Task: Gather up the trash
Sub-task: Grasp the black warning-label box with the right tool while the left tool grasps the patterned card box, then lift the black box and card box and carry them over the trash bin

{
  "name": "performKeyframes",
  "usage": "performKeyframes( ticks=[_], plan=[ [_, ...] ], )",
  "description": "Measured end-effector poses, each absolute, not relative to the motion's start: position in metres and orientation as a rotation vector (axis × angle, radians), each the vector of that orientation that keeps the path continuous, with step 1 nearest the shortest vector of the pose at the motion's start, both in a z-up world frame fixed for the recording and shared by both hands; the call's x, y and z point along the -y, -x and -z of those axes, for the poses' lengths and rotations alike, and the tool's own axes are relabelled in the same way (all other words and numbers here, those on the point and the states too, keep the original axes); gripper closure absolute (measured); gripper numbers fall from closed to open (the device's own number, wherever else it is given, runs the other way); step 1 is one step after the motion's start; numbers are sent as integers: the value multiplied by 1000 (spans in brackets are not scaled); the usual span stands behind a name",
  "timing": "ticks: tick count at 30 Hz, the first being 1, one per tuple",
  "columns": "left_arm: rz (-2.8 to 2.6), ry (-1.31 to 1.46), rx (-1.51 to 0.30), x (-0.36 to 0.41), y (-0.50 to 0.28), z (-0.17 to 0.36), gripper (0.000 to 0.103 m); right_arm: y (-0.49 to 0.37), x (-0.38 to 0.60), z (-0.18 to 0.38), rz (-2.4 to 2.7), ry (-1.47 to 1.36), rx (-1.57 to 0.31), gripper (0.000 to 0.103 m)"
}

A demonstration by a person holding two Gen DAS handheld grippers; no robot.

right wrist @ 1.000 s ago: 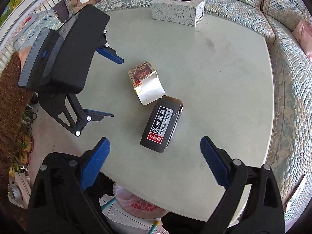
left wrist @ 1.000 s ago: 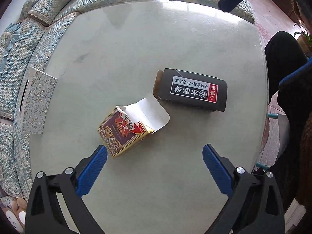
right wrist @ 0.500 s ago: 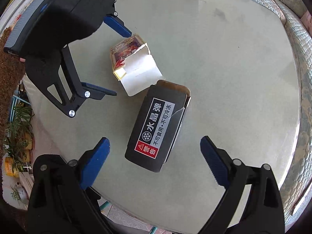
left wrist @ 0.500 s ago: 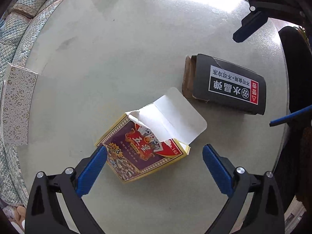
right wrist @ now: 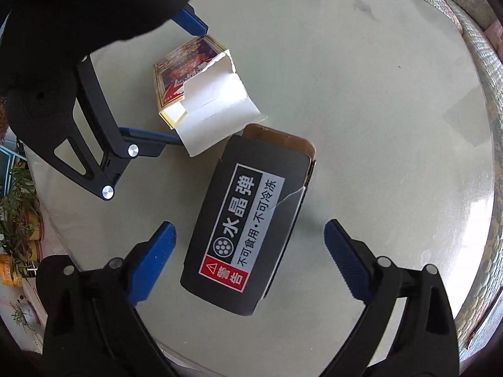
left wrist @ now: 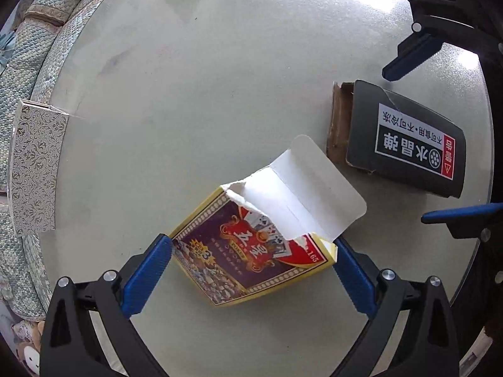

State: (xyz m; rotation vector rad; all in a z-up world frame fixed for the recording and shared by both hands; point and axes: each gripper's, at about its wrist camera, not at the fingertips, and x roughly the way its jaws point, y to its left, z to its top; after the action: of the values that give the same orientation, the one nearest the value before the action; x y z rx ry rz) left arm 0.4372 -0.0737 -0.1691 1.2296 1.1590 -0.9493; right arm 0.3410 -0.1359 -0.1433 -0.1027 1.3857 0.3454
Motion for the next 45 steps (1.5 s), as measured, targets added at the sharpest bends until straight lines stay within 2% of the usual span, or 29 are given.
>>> performKeyframes(
  ticks=[5, 9, 13, 16, 17, 22, 27, 36, 45],
  plan=[
    [924, -1186, -1157, 76, -439, 166, 8, -337, 122, 146, -317, 186, -1361, 13],
    [885, -1120, -1150, 61, -431, 161, 11, -330, 109, 143, -287, 212, -1339, 41],
    [840, -1078, -1127, 61, -421, 155, 20, -329, 107, 143, -285, 189, -1349, 43],
    [758, -1066, -1084, 61, -416, 150, 41, -326, 105, 141, -286, 178, -1353, 44],
    [733, -1065, -1082, 61, -416, 150, 44, -324, 105, 140, -283, 179, -1349, 45],
    [684, -1031, -1092, 58, -407, 147, 50, -316, 109, 133, -267, 156, -1340, 48],
    [611, -975, -1070, 56, -408, 141, 65, -305, 111, 124, -263, 148, -1325, 50],
    [451, -787, -1092, 36, -416, 127, 79, -288, 114, 107, -266, 142, -1295, 50],
    [400, -554, -1143, 10, -411, 98, 83, -282, 137, 79, -278, 181, -1251, 51]
  ],
)
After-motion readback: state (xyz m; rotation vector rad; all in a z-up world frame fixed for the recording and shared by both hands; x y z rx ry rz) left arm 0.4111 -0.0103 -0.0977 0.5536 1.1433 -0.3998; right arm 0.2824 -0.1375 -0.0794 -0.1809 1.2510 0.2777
